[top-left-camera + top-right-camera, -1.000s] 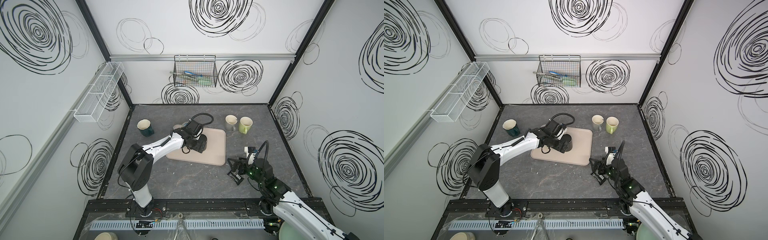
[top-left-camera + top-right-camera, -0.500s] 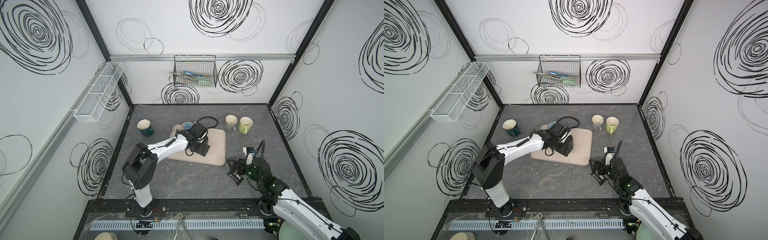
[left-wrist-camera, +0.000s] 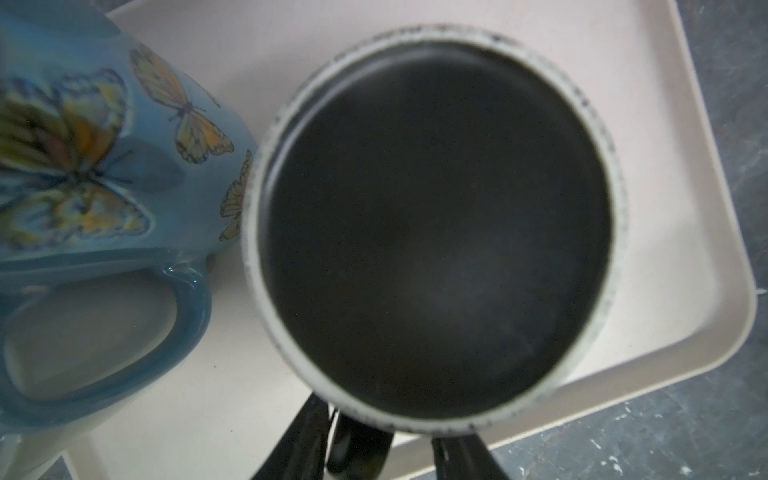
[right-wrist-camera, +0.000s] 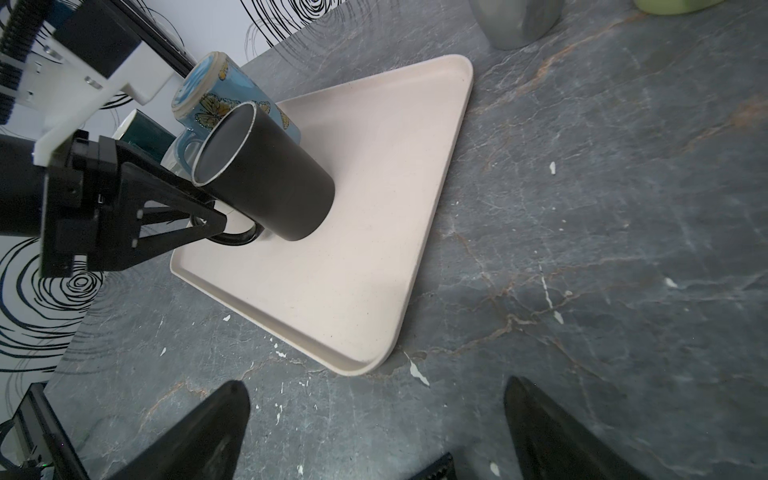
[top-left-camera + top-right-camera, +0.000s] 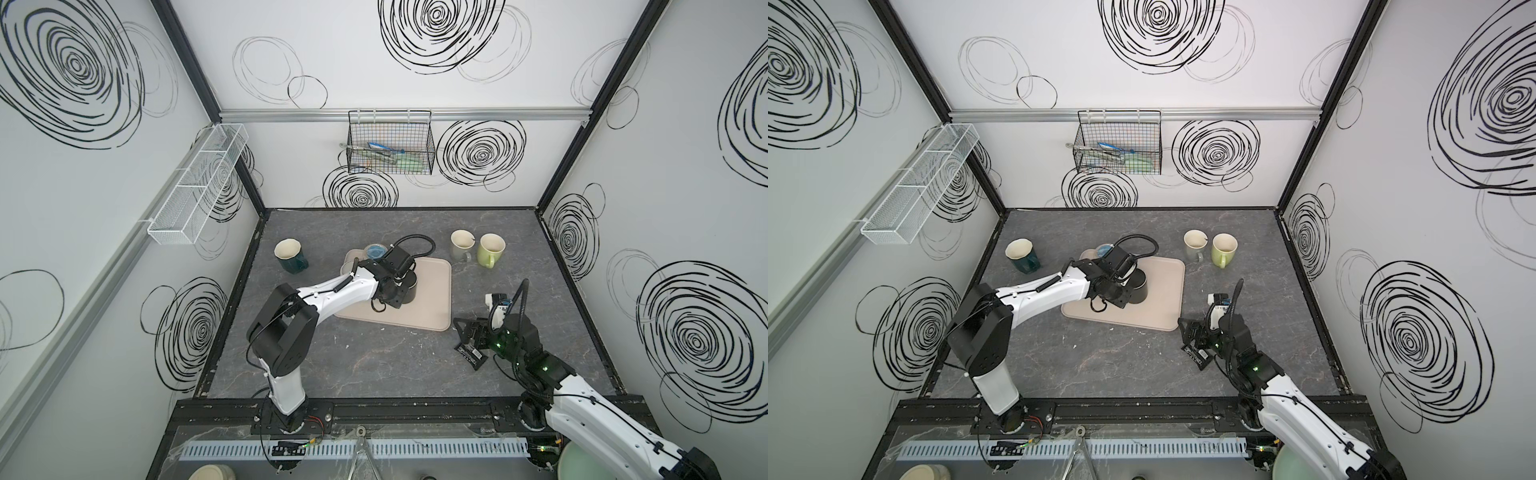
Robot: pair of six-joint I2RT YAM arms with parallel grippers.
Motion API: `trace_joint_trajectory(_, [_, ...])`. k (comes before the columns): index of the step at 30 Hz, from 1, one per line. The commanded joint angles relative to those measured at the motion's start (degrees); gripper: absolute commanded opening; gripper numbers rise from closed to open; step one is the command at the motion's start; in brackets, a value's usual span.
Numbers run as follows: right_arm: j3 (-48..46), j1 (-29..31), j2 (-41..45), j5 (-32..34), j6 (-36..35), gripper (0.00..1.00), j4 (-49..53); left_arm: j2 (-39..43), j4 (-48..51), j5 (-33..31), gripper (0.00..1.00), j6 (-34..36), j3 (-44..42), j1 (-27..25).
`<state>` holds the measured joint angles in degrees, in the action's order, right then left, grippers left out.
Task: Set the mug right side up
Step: 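Close the left gripper on the black mug's rim and lift it, then raise and tilt the black mug sideways with the left gripper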
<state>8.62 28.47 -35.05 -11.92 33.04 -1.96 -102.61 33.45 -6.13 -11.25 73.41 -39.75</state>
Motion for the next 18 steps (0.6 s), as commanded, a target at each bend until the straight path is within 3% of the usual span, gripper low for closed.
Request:
trace_joint_trajectory(1, [0.53, -0.33, -0.01, -0.12, 0.16, 1.00, -1.56, -1.16, 1.03, -2.74, 0.38, -0.15, 2.33, -0.29])
trace_joint_trajectory(4, [0.37, -0.29, 0.19, -0.17, 0.19, 1.00, -1.56, -2.19, 2.04, -5.56, 0.25, -0.16, 3.51, -0.90])
trace_joint_trajectory(7, [0.08, -0.41, 0.49, -0.24, 0.10, 0.99, -1.52, -3.05, 2.57, -7.21, 0.19, 0.02, 4.17, -1.78])
trace_joint_trajectory(18, [-0.56, -0.92, 2.04, -1.07, -0.08, 1.00, -0.95, -5.58, 4.63, -8.23, 0.15, -0.37, 6.47, -2.09])
